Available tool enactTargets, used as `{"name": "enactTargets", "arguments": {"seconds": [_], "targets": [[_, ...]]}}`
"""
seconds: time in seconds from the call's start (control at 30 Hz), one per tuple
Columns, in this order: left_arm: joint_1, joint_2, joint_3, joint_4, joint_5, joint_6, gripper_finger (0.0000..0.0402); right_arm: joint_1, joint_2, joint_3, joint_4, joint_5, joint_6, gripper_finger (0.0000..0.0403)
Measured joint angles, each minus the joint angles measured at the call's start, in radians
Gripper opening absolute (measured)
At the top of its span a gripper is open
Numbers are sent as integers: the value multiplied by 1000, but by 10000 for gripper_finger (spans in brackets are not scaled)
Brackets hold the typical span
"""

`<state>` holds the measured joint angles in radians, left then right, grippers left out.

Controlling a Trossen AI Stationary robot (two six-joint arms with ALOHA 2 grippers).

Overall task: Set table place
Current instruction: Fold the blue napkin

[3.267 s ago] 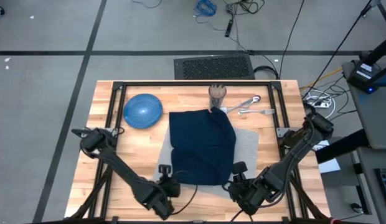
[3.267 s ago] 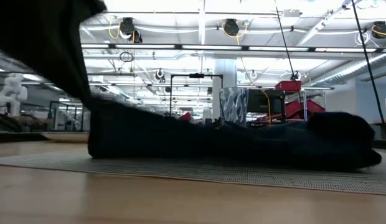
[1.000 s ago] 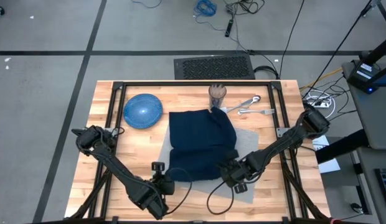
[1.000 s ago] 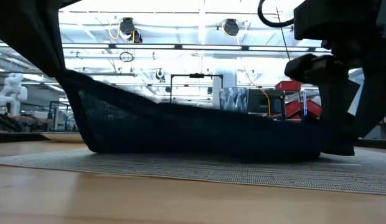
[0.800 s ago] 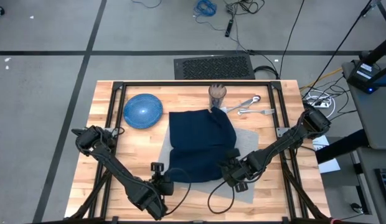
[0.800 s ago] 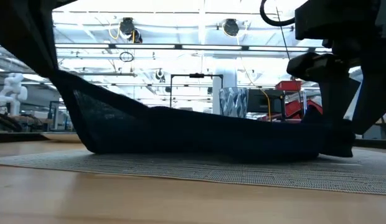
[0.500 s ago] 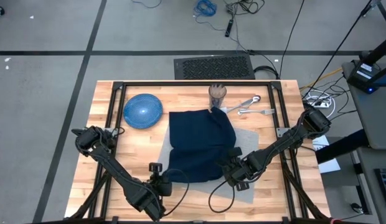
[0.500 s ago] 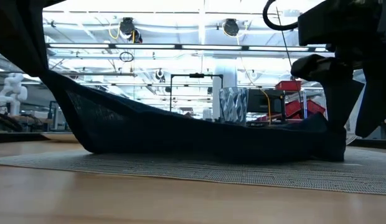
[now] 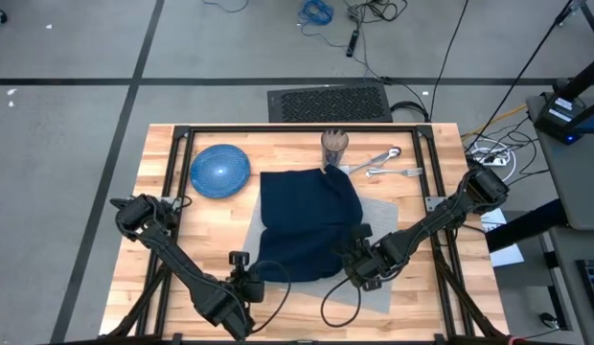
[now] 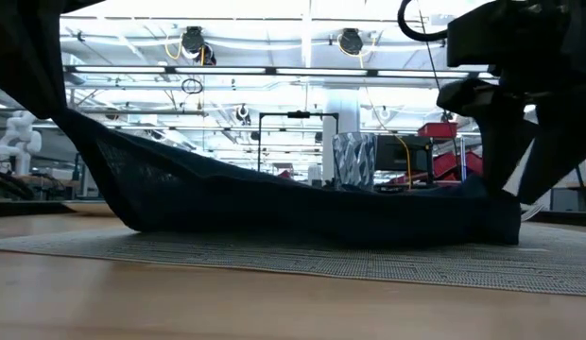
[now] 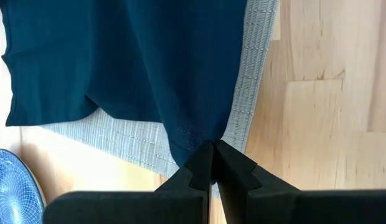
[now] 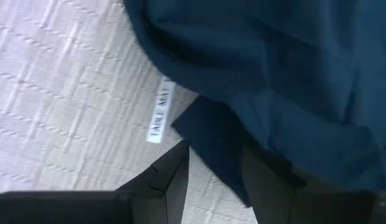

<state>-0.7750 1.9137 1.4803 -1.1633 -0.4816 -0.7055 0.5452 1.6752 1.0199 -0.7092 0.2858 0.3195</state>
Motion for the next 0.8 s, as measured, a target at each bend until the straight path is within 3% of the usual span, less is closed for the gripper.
{"name": "enactTargets", "arguments": {"seconds": [0.8], "targets": [[0,0,0,3,5,-7,0,1,0,0,-104,164,9,128]]}}
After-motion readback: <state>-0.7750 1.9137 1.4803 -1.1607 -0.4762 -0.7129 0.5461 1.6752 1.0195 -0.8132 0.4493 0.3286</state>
